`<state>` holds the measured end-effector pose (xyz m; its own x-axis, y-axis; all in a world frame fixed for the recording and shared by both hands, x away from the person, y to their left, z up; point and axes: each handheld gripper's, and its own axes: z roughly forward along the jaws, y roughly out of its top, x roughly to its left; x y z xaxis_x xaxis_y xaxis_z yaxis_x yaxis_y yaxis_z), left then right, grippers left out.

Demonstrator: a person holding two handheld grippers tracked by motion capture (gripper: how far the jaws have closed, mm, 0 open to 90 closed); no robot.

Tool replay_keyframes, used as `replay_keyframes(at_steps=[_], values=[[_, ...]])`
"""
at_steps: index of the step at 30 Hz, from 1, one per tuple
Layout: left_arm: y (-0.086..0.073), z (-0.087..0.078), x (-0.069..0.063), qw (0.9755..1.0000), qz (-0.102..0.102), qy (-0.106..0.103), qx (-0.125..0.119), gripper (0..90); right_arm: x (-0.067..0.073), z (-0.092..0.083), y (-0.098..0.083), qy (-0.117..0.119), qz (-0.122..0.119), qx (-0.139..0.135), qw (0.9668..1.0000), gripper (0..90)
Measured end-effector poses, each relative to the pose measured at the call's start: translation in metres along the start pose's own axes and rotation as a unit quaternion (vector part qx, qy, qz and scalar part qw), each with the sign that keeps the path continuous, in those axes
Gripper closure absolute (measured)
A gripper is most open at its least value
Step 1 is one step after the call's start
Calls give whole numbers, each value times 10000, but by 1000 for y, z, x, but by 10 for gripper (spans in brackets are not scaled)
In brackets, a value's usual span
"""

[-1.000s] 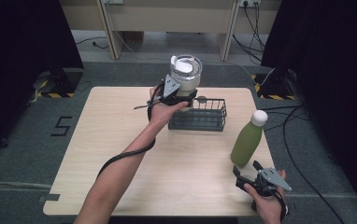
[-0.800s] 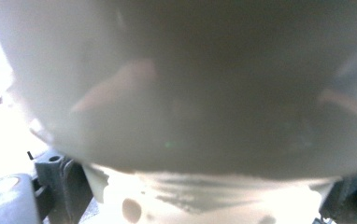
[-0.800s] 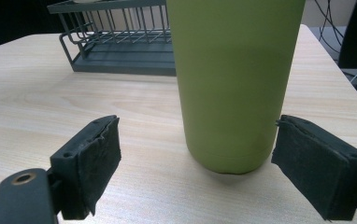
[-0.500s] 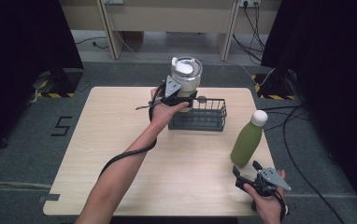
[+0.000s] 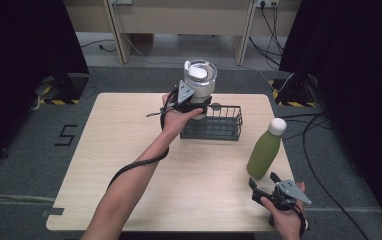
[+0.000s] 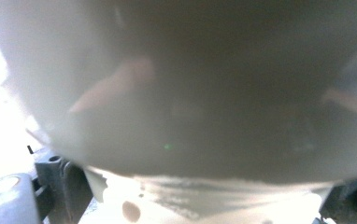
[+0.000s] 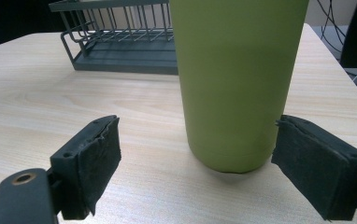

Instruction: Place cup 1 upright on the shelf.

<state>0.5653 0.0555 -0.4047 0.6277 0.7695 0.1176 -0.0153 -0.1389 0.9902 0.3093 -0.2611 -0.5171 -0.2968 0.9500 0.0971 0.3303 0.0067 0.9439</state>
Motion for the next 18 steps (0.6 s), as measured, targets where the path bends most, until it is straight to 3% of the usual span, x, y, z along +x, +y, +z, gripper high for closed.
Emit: replay_keyframes(at_steps=[18], values=[[-3, -6, -6, 10000, 25, -66, 21, 99, 3, 1, 0, 27, 20, 15, 10000, 149]])
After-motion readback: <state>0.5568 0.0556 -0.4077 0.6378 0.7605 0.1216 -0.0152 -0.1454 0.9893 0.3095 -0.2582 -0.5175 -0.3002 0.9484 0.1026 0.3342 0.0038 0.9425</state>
